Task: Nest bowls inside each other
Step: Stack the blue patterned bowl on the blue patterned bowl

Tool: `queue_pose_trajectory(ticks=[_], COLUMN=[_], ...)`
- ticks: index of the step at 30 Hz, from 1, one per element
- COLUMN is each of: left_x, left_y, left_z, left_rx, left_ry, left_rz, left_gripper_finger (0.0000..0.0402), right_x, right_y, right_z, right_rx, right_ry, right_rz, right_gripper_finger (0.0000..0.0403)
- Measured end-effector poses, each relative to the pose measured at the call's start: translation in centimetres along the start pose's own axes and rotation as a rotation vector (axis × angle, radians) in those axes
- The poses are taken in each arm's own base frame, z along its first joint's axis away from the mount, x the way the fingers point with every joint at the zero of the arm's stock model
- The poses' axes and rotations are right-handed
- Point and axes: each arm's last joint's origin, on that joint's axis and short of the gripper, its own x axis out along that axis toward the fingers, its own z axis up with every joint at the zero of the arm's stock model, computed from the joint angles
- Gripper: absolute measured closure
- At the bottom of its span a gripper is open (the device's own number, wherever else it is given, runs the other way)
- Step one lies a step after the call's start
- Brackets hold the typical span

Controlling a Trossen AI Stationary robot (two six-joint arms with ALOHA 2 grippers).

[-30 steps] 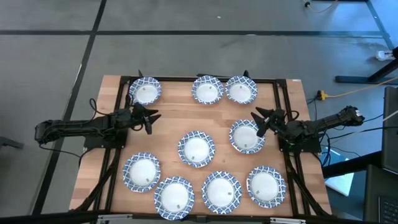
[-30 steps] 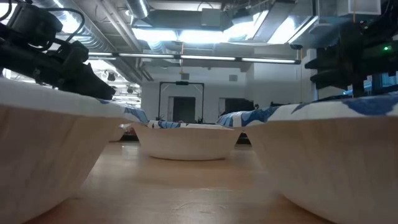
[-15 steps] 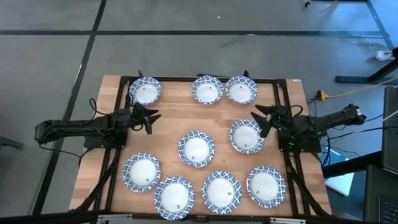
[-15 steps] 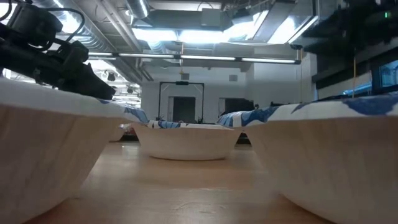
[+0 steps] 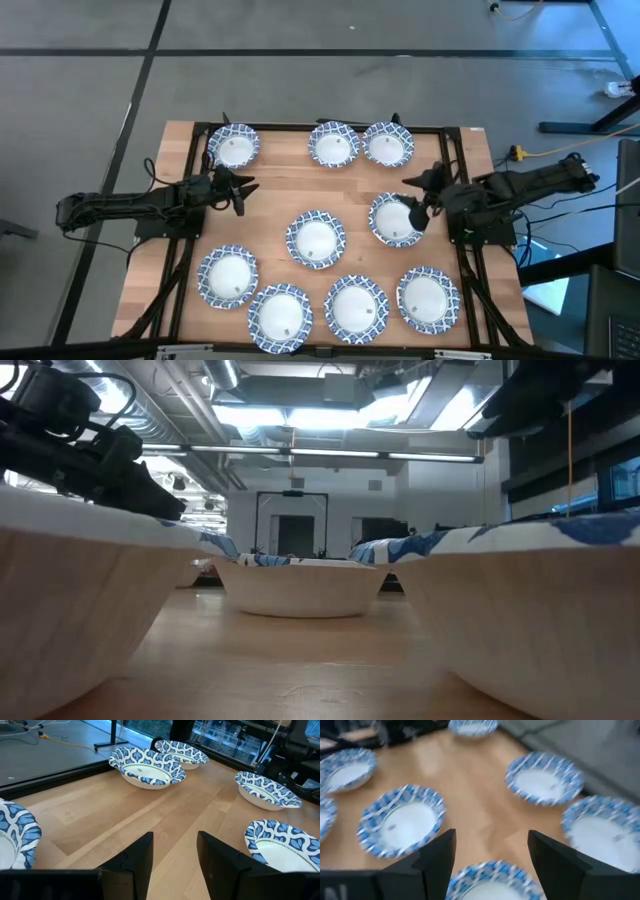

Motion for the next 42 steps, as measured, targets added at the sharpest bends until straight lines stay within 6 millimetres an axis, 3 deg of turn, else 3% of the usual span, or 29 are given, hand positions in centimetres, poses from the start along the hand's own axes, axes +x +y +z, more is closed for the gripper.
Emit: queue_pose_trajectory(ticks=[14, 30, 42], left_x=[0.0, 0.0, 0.0], left_y=[0.0, 0.0, 0.0], left_z=[0.0, 0.0, 0.0], left_rx=[0.0, 0.0, 0.0], left_ry=[-0.001, -0.001, -0.001], left_rz=[0.0, 0.0, 0.0], left_gripper_finger=[0.0256, 0.0256, 0.0256], right_x=[3.9, 10.2, 11.8], right_y=[3.4, 5.8, 6.2], right_z=[-1.3, -5.6, -7.3], right_rx=[0.124, 0.054, 0.001], right_ry=[0.335, 0.613, 0.708], right_rz=[0.154, -0.015, -0.04], right_gripper_finger=[0.0155, 0.0155, 0.0155])
